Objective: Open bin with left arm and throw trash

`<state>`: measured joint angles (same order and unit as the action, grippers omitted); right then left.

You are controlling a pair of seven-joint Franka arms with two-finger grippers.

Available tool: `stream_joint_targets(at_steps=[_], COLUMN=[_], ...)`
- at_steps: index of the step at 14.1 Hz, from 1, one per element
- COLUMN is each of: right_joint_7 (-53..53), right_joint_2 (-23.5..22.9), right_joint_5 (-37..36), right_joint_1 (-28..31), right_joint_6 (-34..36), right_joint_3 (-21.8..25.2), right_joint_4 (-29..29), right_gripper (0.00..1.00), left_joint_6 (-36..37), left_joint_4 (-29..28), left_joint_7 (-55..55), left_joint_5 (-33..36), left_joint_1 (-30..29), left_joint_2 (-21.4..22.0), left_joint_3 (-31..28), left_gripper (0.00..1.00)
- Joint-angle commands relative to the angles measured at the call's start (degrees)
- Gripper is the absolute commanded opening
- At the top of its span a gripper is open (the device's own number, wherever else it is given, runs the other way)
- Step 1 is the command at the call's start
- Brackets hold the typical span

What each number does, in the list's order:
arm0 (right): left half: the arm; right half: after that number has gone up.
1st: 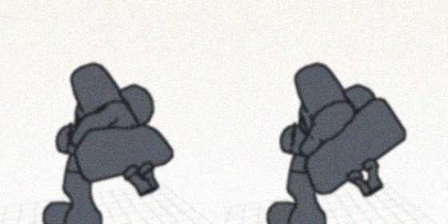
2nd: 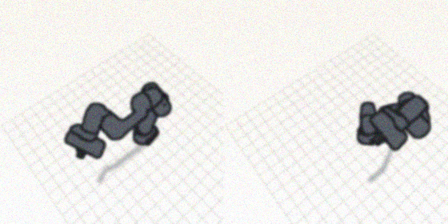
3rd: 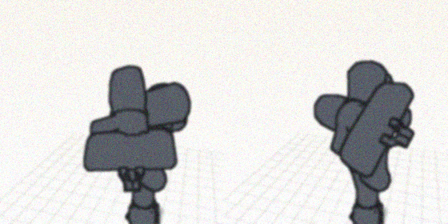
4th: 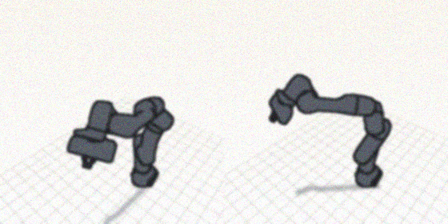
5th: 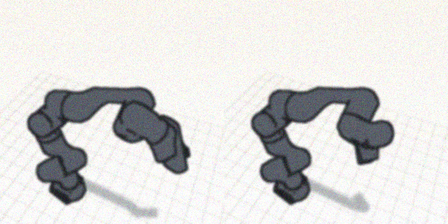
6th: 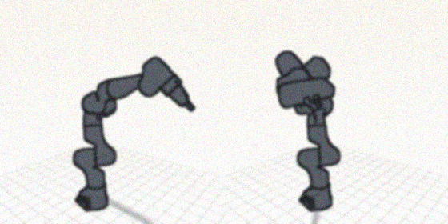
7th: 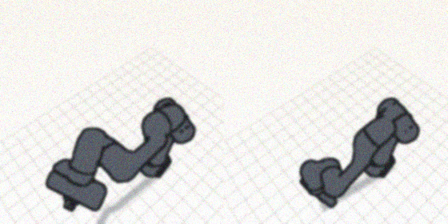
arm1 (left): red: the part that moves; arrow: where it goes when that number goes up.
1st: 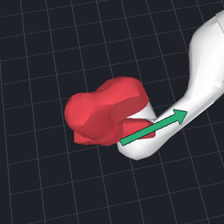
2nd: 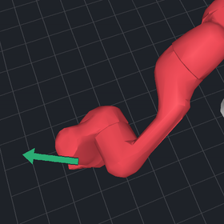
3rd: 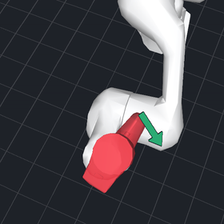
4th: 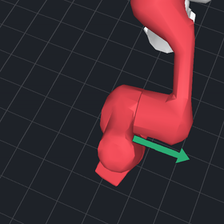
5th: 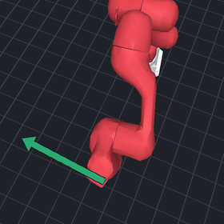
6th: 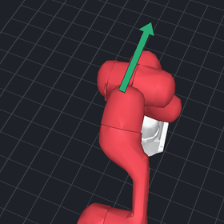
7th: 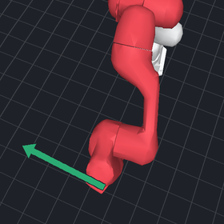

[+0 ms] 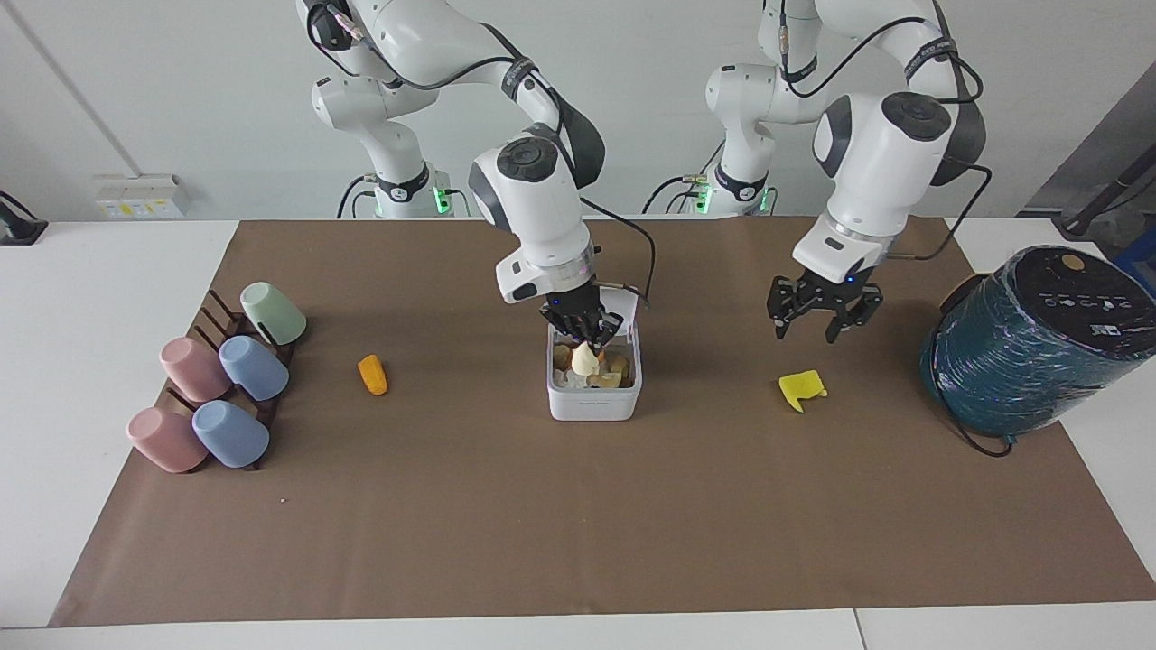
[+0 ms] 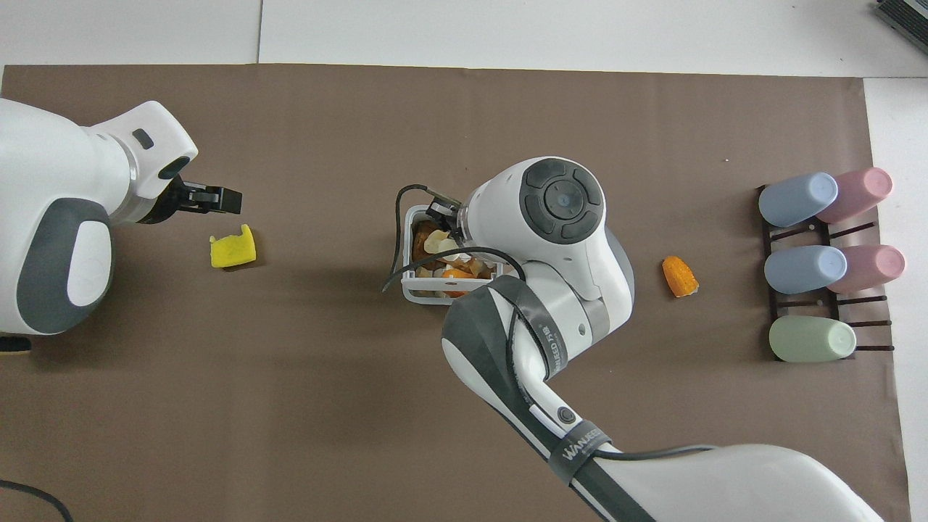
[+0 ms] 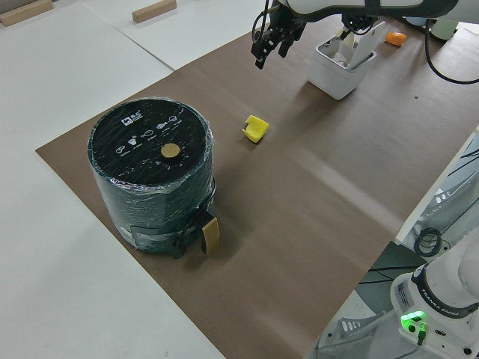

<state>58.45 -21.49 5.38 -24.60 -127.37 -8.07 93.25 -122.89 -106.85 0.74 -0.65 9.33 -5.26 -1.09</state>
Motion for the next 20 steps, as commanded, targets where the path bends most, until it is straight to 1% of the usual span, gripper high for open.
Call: stream_joint_targets(at_steps=[1, 2, 3, 4, 5, 6, 7, 8, 9, 11, 12, 13, 14, 15, 16, 17, 19, 20], right_joint_7=[-2.0, -2.0, -2.0, -2.0, -2.0, -2.0, -2.0, -2.0, -1.9, -1.9, -1.9, -1.9, -1.9, -1.9, -1.9, -2.0, -3.8, -7.0], right_joint_2=[-2.1, -2.4, -2.4, -2.4, -2.4, -2.4, -2.5, -2.5, -2.5, -2.5, -2.5, -2.5, -2.2, -2.1, -1.7, -1.5, 0.8, 1.6], right_joint_5=[-0.8, -0.8, -0.8, -0.7, -0.7, -0.7, -0.7, -0.6, -0.6, -0.6, -0.6, -0.7, -0.8, -0.9, -1.4, -2.6, -5.4, -6.9], right_joint_1=[0.3, 0.2, 0.2, 0.2, 0.1, 0.2, 0.2, 0.2, 0.2, 0.2, 0.2, 0.2, 0.2, 0.3, 0.7, 1.3, 4.3, 5.7], right_joint_6=[-0.7, -1.1, -1.0, -0.8, -0.8, -0.9, -1.0, -1.1, -1.0, -1.1, -1.1, -1.0, -0.5, -0.2, -0.1, 0.2, 2.5, 4.7], right_joint_3=[-0.4, -0.4, -0.4, -0.4, -0.4, -0.4, -0.4, -0.4, -0.4, -0.4, -0.4, -0.4, -0.4, -0.2, 0.0, 0.1, 0.1, 0.1], right_joint_4=[-1.3, -1.1, -1.0, -1.0, -1.1, -1.1, -1.1, -1.2, -1.3, -1.3, -1.4, -1.6, -2.1, -3.3, -3.8, -4.6, -4.7, -4.7], right_gripper=[0.18, 0.26, 0.28, 0.33, 0.45, 0.61, 0.73, 0.81, 0.90, 0.92, 0.98, 1.00, 1.00, 1.00, 1.00, 1.00, 1.00, 1.00], left_joint_6=[-7.3, -8.2, -8.9, -10.4, -12.9, -15.7, -18.2, -20.3, -21.2, -21.8, -22.0, -21.9, -21.6, -21.4, -21.2, -21.0, -20.9, -20.6], left_joint_4=[-3.3, -3.3, -3.5, -4.5, -6.0, -7.7, -10.3, -12.7, -14.0, -16.0, -17.4, -18.5, -18.7, -18.7, -18.7, -18.5, -17.6, -16.6], left_joint_7=[0.9, 1.0, 1.1, 1.2, 1.0, 1.0, 1.0, 1.0, 1.1, 1.2, 1.2, 1.1, 1.0, 0.7, 0.6, 0.5, 0.4, 0.5], left_joint_5=[-0.2, -0.2, -0.2, -0.2, -0.2, -0.2, -0.2, -0.2, -0.2, -0.2, -0.2, -0.2, -0.2, -0.2, -0.2, -0.2, -0.2, -0.2], left_joint_1=[-2.6, -2.7, -2.7, -2.7, -2.4, -2.1, -2.2, -2.2, -2.4, -2.4, -2.2, -2.2, -2.0, -2.0, -1.9, -2.0, -2.0, -1.9], left_joint_2=[-1.2, -1.9, -2.9, -3.9, -5.4, -6.5, -6.6, -6.6, -6.8, -7.4, -7.1, -6.8, -6.7, -6.7, -6.6, -6.6, -6.4, -5.9], left_joint_3=[0.7, 0.7, 0.7, 0.7, 0.7, 0.7, 0.7, 0.7, 0.7, 0.7, 0.7, 0.7, 0.7, 0.7, 0.7, 0.7, 0.7, 0.7], left_gripper=[0.88, 0.88, 0.88, 0.88, 0.88, 0.88, 0.88, 0.88, 0.88, 0.88, 0.88, 0.87, 0.78, 0.46, 0.03, 0.00, 0.00, 0.00])
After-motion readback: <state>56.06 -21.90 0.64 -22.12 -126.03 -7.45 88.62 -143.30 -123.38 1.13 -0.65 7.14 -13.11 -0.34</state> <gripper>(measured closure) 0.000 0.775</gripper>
